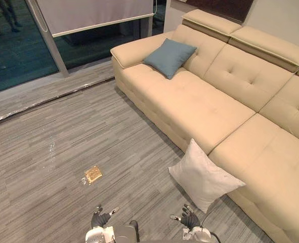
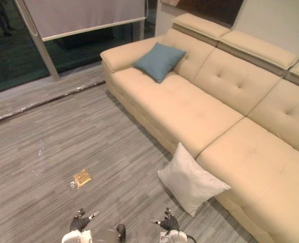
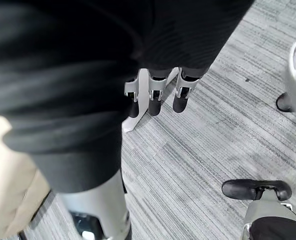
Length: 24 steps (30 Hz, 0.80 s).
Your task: Pick up cushions and gather them together orderly.
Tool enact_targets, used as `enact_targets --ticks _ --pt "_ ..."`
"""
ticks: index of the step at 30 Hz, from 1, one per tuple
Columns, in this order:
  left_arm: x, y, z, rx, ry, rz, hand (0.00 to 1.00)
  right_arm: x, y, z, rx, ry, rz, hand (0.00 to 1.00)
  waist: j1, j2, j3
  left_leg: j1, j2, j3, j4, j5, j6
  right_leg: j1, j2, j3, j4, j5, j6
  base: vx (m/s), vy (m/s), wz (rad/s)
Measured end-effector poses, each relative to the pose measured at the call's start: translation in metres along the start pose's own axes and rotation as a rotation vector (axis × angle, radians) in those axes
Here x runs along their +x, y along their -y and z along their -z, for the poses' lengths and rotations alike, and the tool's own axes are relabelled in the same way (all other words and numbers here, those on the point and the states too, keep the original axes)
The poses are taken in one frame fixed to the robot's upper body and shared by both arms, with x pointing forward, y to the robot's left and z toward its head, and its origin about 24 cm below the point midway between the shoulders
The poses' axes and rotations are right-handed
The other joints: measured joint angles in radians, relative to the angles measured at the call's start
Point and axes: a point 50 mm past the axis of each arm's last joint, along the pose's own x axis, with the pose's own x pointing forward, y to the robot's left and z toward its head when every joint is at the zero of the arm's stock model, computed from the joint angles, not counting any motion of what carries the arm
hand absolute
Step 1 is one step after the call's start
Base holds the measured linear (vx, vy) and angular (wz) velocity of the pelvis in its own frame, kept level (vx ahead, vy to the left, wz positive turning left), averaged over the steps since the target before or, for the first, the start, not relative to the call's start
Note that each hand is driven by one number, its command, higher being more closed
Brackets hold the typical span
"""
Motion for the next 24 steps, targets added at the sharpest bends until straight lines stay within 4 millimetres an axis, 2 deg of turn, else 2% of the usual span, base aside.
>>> enact_targets --ticks 1,2,3,4,5,6,7,8,9,10,11,12,13,15,17,18,19,21,22,23,24 --pt "-0.001 0.000 0.006 0.005 -0.023 0.002 0.00 0.000 -0.002 0.000 -0.012 0.001 -0.009 0.00 -0.009 0.011 -0.013 0.032 0.013 0.051 -0.012 -0.018 0.001 -0.025 -0.037 -0.126 -0.004 -0.021 -0.008 0.02 0.090 -1.25" --pt "-0.001 -0.002 0.008 0.018 -0.032 0.002 0.00 0.001 -0.003 0.000 -0.023 -0.001 -0.015 0.00 -0.015 0.007 -0.023 0.056 0.020 0.083 -0.034 -0.020 -0.003 -0.036 -0.056 -0.200 -0.049 -0.022 -0.007 0.05 0.091 -1.48" --pt "-0.001 -0.002 0.009 0.033 -0.040 0.006 0.00 0.001 -0.001 0.001 -0.040 -0.010 -0.017 0.00 -0.019 0.005 -0.025 0.083 0.036 0.121 -0.069 -0.030 -0.021 -0.059 -0.062 -0.305 -0.148 -0.015 -0.011 0.05 0.049 -1.08" --pt "-0.001 -0.003 0.009 0.042 -0.041 0.010 0.00 0.001 -0.001 0.000 -0.044 -0.007 -0.017 0.00 -0.019 0.004 -0.025 0.087 0.043 0.131 -0.077 -0.035 -0.023 -0.072 -0.060 -0.340 -0.185 -0.011 -0.011 0.12 -0.008 -1.03" --pt "0.000 -0.003 0.007 0.063 -0.037 0.020 0.00 0.003 0.002 -0.006 -0.054 0.007 -0.013 0.00 -0.028 0.003 -0.024 0.094 0.056 0.138 -0.091 -0.043 -0.043 -0.104 -0.051 -0.412 -0.256 0.016 -0.018 0.14 -0.048 -0.62" --pt "0.001 -0.002 0.006 0.083 -0.035 0.029 0.00 0.004 0.009 -0.006 -0.066 0.002 0.000 0.00 -0.042 0.005 -0.020 0.102 0.075 0.152 -0.089 -0.051 -0.062 -0.129 -0.044 -0.487 -0.332 0.090 -0.032 0.21 -0.072 -0.51" --pt "0.001 -0.004 0.006 0.098 -0.038 0.030 0.00 0.004 0.011 -0.006 -0.072 -0.001 0.006 0.00 -0.048 -0.004 -0.016 0.117 0.073 0.160 -0.082 -0.055 -0.087 -0.132 -0.045 -0.528 -0.391 0.173 -0.038 0.13 -0.048 -0.28" --pt "0.001 -0.007 0.006 0.111 -0.036 0.030 0.00 0.004 0.012 -0.005 -0.073 -0.003 0.008 0.00 -0.050 -0.019 -0.013 0.127 0.054 0.161 -0.074 -0.059 -0.097 -0.129 -0.053 -0.539 -0.420 0.255 -0.043 0.20 -0.107 -0.22" --pt "0.004 -0.007 0.002 0.126 -0.030 0.033 0.00 0.005 0.016 -0.007 -0.079 0.000 0.018 0.00 -0.057 -0.020 -0.002 0.153 0.055 0.146 -0.057 -0.064 -0.103 -0.118 -0.049 -0.535 -0.403 0.290 -0.071 0.21 -0.146 -0.28" --pt "0.002 -0.003 0.008 0.130 -0.055 0.046 0.00 0.005 0.027 -0.009 -0.085 0.001 0.043 0.00 -0.060 0.006 -0.010 0.156 0.064 0.069 -0.063 -0.052 -0.104 -0.119 -0.032 -0.522 -0.397 0.272 -0.073 0.26 -0.188 -0.31" --pt "0.001 -0.001 0.009 0.128 -0.059 0.054 0.00 0.005 0.029 -0.009 -0.078 0.001 0.050 0.00 -0.062 0.004 -0.015 0.161 0.066 0.047 -0.071 -0.058 -0.107 -0.119 -0.027 -0.516 -0.402 0.257 -0.073 0.23 -0.137 -0.42" --pt "0.001 0.006 0.010 0.117 -0.067 0.070 0.00 0.005 0.036 -0.010 -0.063 0.005 0.070 0.00 -0.064 0.033 -0.009 0.174 0.087 0.032 -0.092 -0.077 -0.125 -0.128 0.000 -0.513 -0.401 0.249 -0.077 0.22 -0.112 -0.34" --pt "0.001 0.009 0.010 0.120 -0.069 0.082 0.00 0.005 0.040 -0.013 -0.039 0.013 0.088 0.00 -0.068 0.049 -0.005 0.182 0.103 0.033 -0.096 -0.077 -0.127 -0.124 0.019 -0.510 -0.412 0.233 -0.072 0.20 -0.097 -0.30" --pt "0.001 0.010 0.010 0.119 -0.071 0.088 0.00 0.005 0.042 -0.012 -0.015 0.009 0.101 0.00 -0.067 0.040 0.001 0.181 0.123 0.030 -0.052 -0.076 -0.129 -0.104 0.037 -0.503 -0.427 0.217 -0.085 0.15 -0.101 -0.12" --pt "0.003 0.004 0.005 0.098 -0.051 0.064 0.00 0.004 0.041 -0.008 -0.007 -0.001 0.102 0.00 -0.065 0.020 0.012 0.128 0.149 -0.005 0.136 -0.076 -0.129 -0.059 0.042 -0.494 -0.440 0.197 -0.095 0.14 -0.124 -0.08" --pt "0.003 0.003 0.004 0.074 -0.046 0.053 0.00 0.003 0.041 -0.006 -0.005 0.000 0.103 0.00 -0.062 0.021 0.013 0.084 0.171 -0.030 0.277 -0.072 -0.122 -0.037 0.052 -0.481 -0.440 0.182 -0.100 0.18 -0.098 -0.28" --pt "0.002 0.003 0.004 0.046 -0.041 0.042 0.00 0.002 0.045 -0.006 -0.006 0.001 0.112 0.00 -0.056 0.029 0.018 -0.009 0.207 -0.057 0.488 -0.067 -0.100 -0.001 0.071 -0.454 -0.441 0.165 -0.114 0.18 -0.023 -0.35" --pt "0.002 0.003 0.002 0.038 -0.030 0.040 0.00 0.002 0.046 -0.006 0.003 0.000 0.124 0.00 -0.052 0.034 0.019 -0.053 0.195 -0.060 0.536 -0.110 -0.094 0.016 0.070 -0.419 -0.446 0.158 -0.116 0.23 0.059 -0.52" --pt "0.002 0.004 0.001 0.035 -0.026 0.040 0.00 0.002 0.048 -0.006 0.024 -0.001 0.137 0.00 -0.051 0.034 0.019 -0.086 0.165 -0.057 0.506 -0.139 -0.085 0.028 0.061 -0.388 -0.460 0.159 -0.116 0.23 0.119 -0.82" --pt "0.002 0.007 0.001 0.038 -0.024 0.046 0.00 0.001 0.049 -0.005 0.040 -0.002 0.146 0.00 -0.046 0.033 0.019 -0.097 0.115 -0.061 0.376 -0.148 -0.080 0.032 0.044 -0.361 -0.467 0.155 -0.107 0.17 0.125 -0.76" --pt "0.002 0.008 0.000 0.042 -0.021 0.050 0.00 0.001 0.049 -0.006 0.040 0.002 0.146 0.00 -0.044 0.034 0.019 -0.100 0.101 -0.067 0.316 -0.147 -0.079 0.033 0.040 -0.350 -0.467 0.152 -0.103 0.15 0.176 -0.74"
